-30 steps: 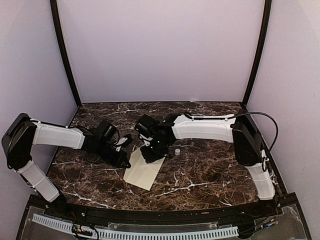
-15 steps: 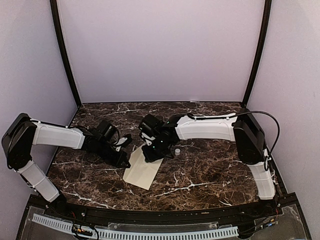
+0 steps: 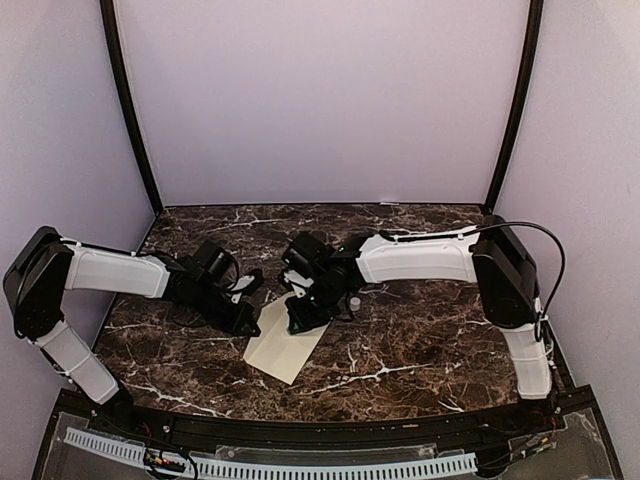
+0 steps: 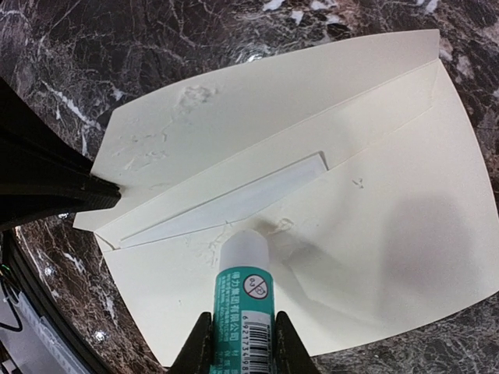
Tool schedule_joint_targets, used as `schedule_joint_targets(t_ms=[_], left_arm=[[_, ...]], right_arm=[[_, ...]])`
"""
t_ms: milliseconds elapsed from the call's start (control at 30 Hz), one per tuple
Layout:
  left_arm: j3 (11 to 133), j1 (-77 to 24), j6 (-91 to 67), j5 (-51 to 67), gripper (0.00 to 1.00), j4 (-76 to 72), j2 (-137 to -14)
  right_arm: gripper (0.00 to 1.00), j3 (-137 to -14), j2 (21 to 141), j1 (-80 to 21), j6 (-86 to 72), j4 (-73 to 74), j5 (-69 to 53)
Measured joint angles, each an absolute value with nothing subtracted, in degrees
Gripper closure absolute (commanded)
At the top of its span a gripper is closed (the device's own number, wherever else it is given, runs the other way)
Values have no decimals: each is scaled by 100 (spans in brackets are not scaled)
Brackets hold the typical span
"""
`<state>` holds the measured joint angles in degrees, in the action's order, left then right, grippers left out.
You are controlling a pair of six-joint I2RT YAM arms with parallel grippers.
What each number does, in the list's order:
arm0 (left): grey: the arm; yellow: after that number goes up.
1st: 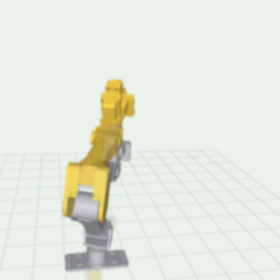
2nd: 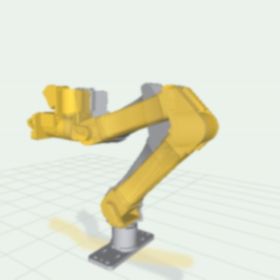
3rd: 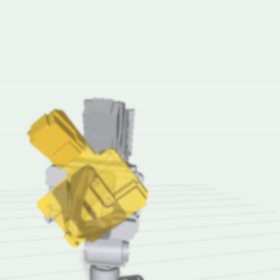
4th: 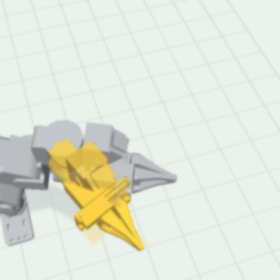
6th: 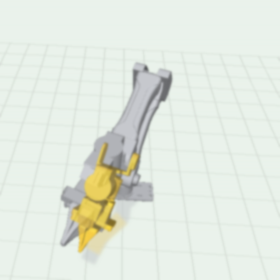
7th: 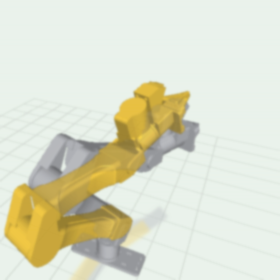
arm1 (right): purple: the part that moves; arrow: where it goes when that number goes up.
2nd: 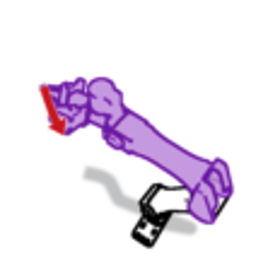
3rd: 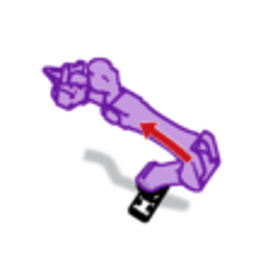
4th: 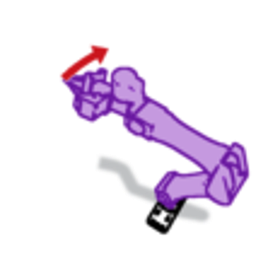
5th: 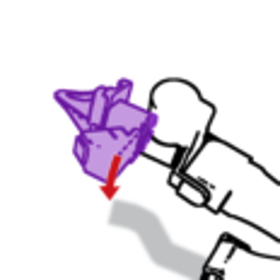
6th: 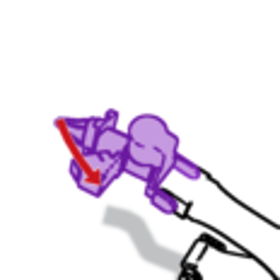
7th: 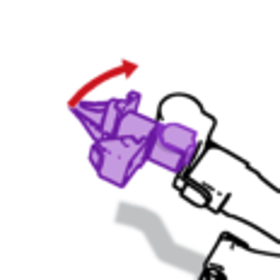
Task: Place the letter into the envelope and seal it
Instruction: Paint the envelope at the center of the board.
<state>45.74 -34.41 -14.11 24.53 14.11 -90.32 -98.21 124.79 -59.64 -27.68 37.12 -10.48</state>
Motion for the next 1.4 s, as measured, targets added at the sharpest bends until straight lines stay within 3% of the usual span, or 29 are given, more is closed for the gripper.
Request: schedule_joint_targets(t_ms=[1400], left_arm=[[4604,-3468,-1343,2515,100,1402,-9120]], right_arm=[[89,-9533,12405,-5682,-3055,3267,-1216]])
